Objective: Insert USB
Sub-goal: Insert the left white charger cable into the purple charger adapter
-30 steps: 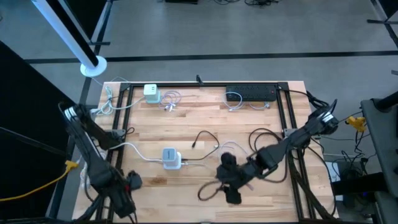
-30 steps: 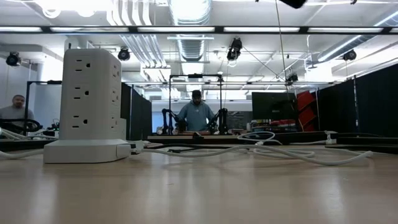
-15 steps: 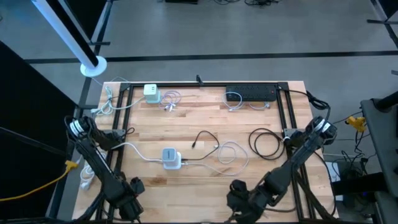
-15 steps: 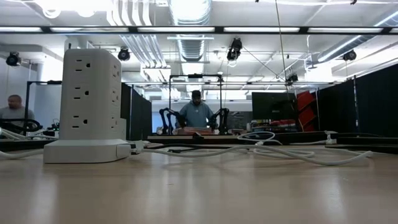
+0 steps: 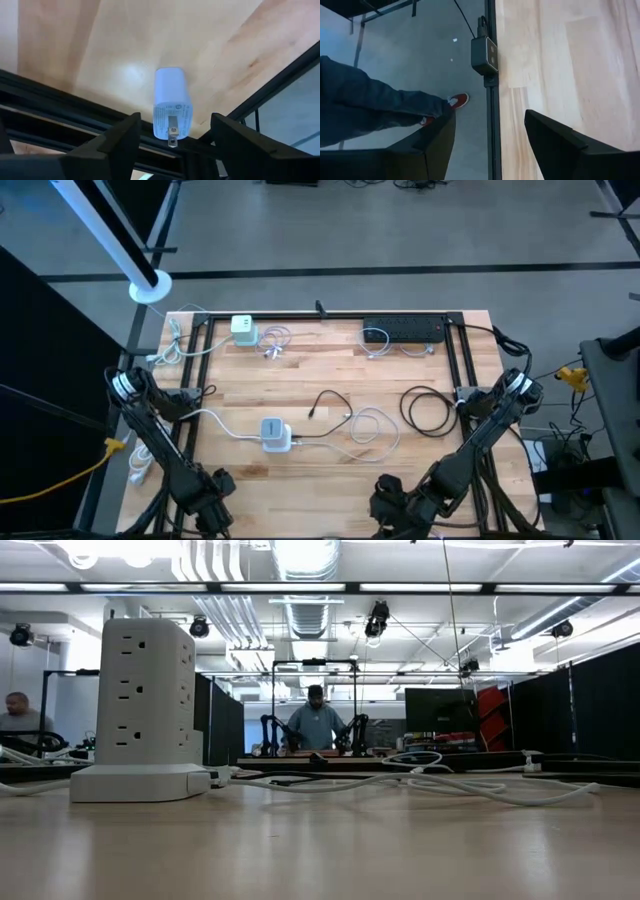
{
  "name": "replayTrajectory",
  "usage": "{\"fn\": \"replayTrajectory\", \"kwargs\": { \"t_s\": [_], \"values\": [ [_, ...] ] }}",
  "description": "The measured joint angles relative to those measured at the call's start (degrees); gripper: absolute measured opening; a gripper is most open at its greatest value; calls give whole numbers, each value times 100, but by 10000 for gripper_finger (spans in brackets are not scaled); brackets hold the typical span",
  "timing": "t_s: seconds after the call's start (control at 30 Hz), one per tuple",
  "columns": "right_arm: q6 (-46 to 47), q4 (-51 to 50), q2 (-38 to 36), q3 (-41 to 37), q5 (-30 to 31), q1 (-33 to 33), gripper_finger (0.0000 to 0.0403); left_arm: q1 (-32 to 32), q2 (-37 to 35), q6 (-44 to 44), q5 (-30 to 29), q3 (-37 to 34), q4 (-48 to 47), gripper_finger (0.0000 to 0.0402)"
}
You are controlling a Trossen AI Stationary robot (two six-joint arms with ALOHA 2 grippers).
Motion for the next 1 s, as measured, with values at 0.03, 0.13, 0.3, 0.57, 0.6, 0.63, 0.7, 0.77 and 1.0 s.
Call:
{"fn": "replayTrajectory", "kwargs": {
  "t_s": [0.03, 0.13, 0.3, 0.57, 0.6, 0.63, 0.7, 0.77, 1.0],
  "values": [
    [-14, -6, 0, 0, 0, 0, 227, 0, 1, -42, 6, -9, 64, 226],
    [-22, -39, 0, 0, 8, 1, 231, -4, 75, -72, 6, -26, 139, 222],
    [-23, -49, 2, 0, 146, 2, 233, -5, 255, 133, 157, -50, 137, 222],
    [-182, -85, 2, 0, 207, 0, 218, -61, 524, 439, 562, -57, 146, 226],
    [-230, -85, 2, 0, 259, 1, 217, -61, 554, 446, 561, -59, 142, 224],
    [-271, -85, 2, 0, 292, 1, 215, -61, 585, 455, 560, -60, 142, 222],
    [-366, -87, 2, 0, 306, -5, 213, -61, 651, 460, 527, -60, 140, 217],
    [-413, -88, 2, 0, 306, -26, 211, -59, 703, 462, 512, -63, 135, 208],
    [-556, -89, 1, 0, 321, -66, 209, -66, 870, 678, 715, -111, 135, 115]
  ]
}}
